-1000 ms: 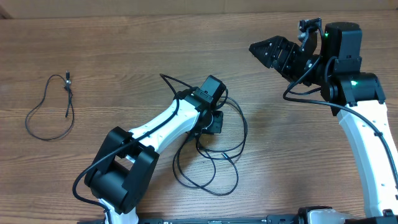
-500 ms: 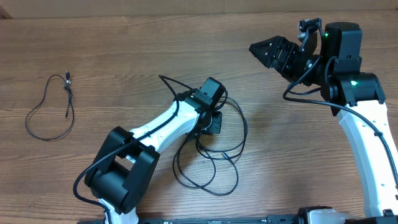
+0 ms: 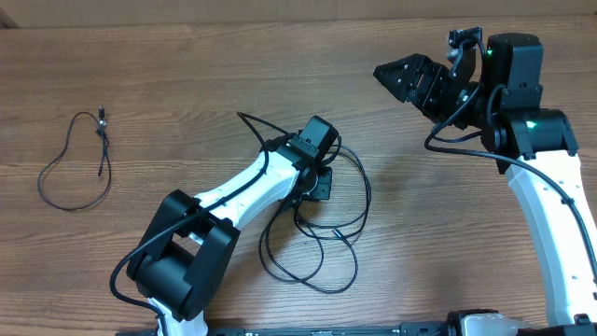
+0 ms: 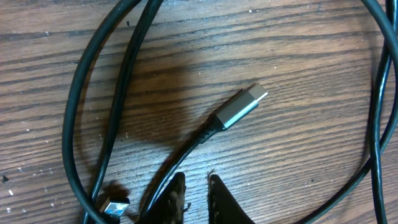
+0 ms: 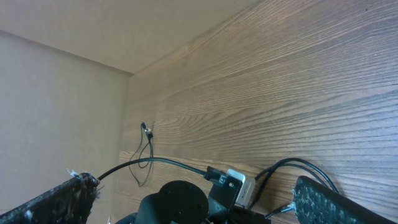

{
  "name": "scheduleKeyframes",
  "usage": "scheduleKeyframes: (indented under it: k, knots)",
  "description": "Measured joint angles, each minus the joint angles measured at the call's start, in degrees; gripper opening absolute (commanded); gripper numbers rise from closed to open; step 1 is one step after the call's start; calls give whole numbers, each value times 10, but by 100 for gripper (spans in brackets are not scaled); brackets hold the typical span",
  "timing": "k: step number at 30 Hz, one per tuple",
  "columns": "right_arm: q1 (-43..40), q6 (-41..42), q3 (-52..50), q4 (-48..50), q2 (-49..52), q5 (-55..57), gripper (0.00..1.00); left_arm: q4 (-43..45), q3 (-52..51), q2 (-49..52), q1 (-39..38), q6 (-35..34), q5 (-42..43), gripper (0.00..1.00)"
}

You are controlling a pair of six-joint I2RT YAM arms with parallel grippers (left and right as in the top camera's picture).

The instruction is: Untangle cables

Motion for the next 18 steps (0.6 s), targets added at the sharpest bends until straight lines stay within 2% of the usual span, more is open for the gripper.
scheduleKeyframes:
  k: [9, 12, 18]
  knots:
    - [0, 0, 0, 0, 0, 0, 100, 0, 0, 0, 0, 0, -5, 22]
    - [0, 0, 0, 0, 0, 0, 100, 0, 0, 0, 0, 0, -6, 31]
    - [0, 0, 0, 0, 0, 0, 100, 0, 0, 0, 0, -2, -6, 32]
